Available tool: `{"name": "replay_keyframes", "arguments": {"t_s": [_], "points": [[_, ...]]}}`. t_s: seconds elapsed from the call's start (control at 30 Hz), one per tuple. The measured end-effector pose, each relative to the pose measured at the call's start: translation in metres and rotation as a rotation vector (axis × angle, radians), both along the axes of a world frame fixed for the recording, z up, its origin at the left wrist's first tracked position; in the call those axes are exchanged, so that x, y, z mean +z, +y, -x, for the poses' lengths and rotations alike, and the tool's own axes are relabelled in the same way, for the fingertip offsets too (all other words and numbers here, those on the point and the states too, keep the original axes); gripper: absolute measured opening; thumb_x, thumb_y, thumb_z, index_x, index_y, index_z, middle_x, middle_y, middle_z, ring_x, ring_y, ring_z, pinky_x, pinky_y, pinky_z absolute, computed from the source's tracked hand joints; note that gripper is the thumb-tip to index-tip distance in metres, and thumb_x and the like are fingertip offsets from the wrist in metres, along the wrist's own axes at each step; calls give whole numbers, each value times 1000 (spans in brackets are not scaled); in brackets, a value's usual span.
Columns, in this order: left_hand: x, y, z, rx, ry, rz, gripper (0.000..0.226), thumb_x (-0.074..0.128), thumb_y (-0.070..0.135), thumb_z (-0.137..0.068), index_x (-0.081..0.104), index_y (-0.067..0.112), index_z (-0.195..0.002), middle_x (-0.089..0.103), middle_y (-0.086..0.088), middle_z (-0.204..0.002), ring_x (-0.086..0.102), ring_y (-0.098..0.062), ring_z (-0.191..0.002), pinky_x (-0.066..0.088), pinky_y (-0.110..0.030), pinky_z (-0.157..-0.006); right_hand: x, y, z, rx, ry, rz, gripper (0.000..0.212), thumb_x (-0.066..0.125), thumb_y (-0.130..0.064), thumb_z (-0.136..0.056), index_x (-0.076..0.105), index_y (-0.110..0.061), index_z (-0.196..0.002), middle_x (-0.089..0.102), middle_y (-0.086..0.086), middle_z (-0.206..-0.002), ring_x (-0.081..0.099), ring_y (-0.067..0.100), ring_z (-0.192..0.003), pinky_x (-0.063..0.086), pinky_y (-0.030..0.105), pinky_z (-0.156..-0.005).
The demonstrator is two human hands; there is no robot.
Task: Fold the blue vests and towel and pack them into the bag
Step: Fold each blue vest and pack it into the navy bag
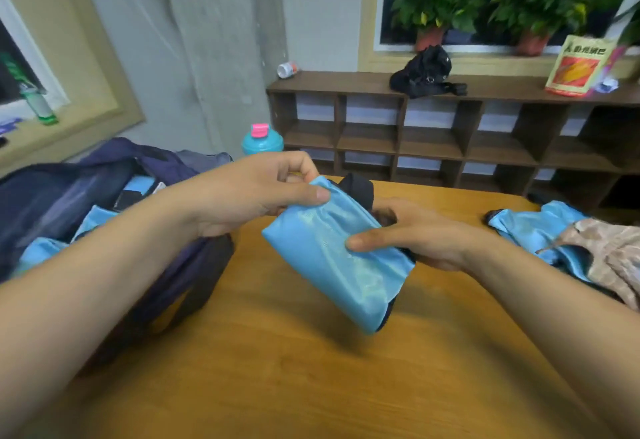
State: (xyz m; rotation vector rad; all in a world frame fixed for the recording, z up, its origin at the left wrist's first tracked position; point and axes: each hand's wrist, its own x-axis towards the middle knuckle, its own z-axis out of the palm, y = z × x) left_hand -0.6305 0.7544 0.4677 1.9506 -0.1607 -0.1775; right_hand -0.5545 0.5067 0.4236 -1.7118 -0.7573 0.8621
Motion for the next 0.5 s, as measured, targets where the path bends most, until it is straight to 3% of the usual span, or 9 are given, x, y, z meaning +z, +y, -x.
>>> {"name": "replay_keyframes", "arguments": {"t_s": [0.13, 0.2, 0.3, 0.4, 0.5], "points": [[25, 46, 34, 33, 17, 27, 19, 77, 23, -95, 61, 16, -101, 68, -15, -97, 62, -24, -86, 45, -28, -67, 23, 42, 10, 170, 90, -44, 21, 65, -9, -99, 76, -17, -115, 77, 9, -122, 76, 22, -107, 62, 29, -87], [38, 68, 50, 86, 0, 28, 20, 77, 22, -94, 61, 15, -102, 69, -13, -94, 64, -20, -80, 48, -23, -64, 37, 67, 13, 199, 70, -63, 22, 66, -9, -99, 82, -24, -102, 79, 8, -116, 77, 21, -102, 63, 27, -80], [58, 101, 72, 184, -68, -6, 15, 72, 21, -95, 59, 14, -100, 63, -8, -80, 56, -11, -63, 43, -15, -53, 58, 106, 17, 208, -81, -81, 21, 70, -15, -99, 74, -13, -119, 78, 11, -119, 77, 26, -106, 63, 31, -84], [70, 142, 90, 255, -139, -21, 22, 77, 25, -91, 62, 14, -103, 63, -9, -84, 54, -13, -70, 45, -20, -62, 79, 147, 23, 187, -240, -92, 33, 72, -21, -99, 69, -5, -128, 78, 13, -119, 76, 31, -110, 62, 37, -93], [71, 185, 106, 350, -182, -11, 24, 80, 31, -91, 65, 18, -104, 70, -3, -89, 60, -14, -77, 43, -31, -73, 101, 185, 32, 146, -375, -86, 29, 76, -25, -98, 73, -7, -120, 80, 10, -109, 77, 31, -103, 61, 29, -82]]}}
